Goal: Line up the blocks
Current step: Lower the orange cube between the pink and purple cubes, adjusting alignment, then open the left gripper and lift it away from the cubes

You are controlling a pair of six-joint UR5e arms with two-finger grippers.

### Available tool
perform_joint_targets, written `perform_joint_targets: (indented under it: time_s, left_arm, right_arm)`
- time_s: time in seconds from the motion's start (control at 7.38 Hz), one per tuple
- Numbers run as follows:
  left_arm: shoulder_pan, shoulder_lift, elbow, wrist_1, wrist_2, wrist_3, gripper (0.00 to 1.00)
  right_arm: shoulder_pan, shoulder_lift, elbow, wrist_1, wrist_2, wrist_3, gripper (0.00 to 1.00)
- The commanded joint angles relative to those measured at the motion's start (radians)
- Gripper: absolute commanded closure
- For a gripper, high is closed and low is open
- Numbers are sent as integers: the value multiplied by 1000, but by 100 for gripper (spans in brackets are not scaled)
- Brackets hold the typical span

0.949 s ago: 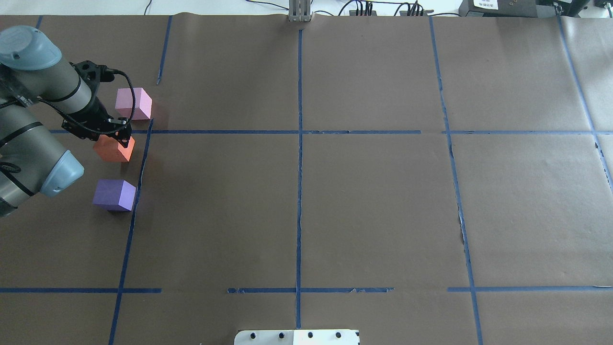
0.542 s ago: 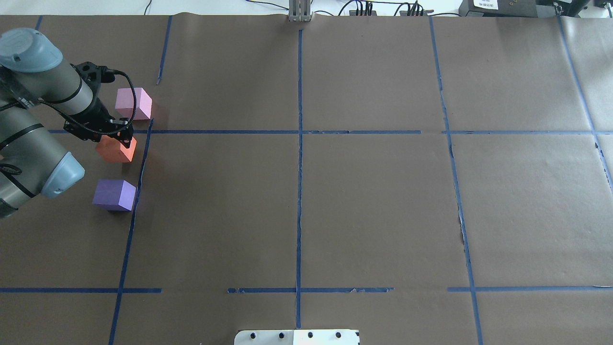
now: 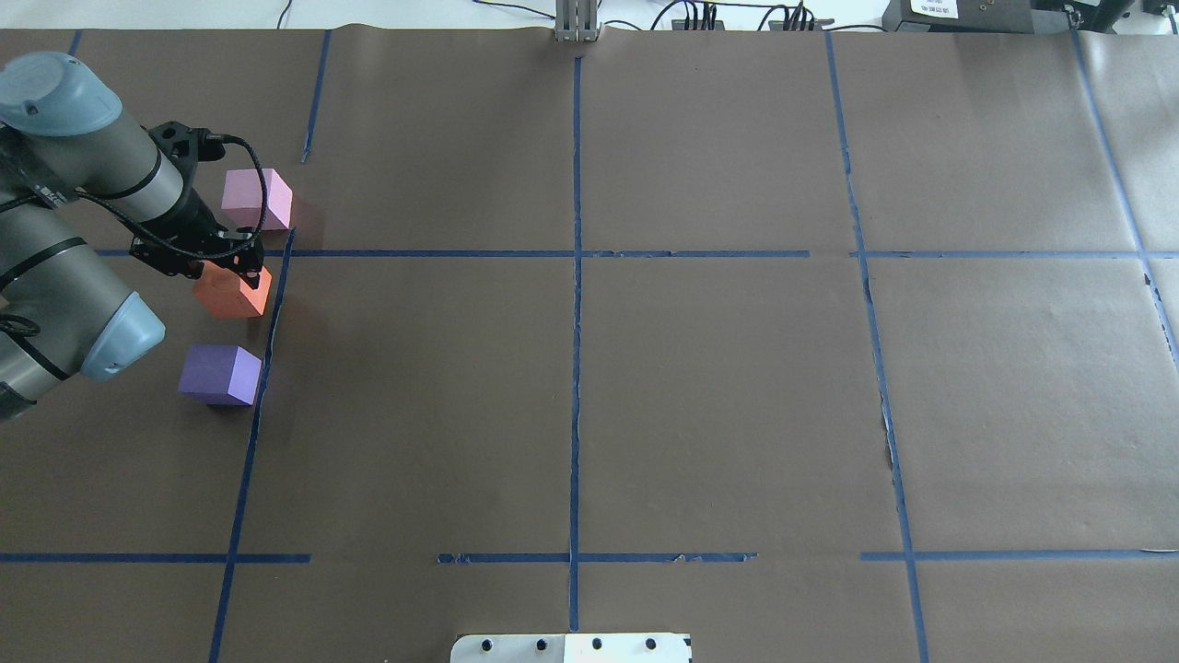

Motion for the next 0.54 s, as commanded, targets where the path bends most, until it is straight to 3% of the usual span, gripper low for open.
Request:
perform_joint_targets:
  time_s: [0.0,0.41]
  left_arm:
    - [1,0,0,0,-5,10,34]
    - [1,0,0,0,-2,16,25]
  right_arm:
    - [0,-1,2,0,0,0,0]
    - [0,-1,0,0,1,0,0]
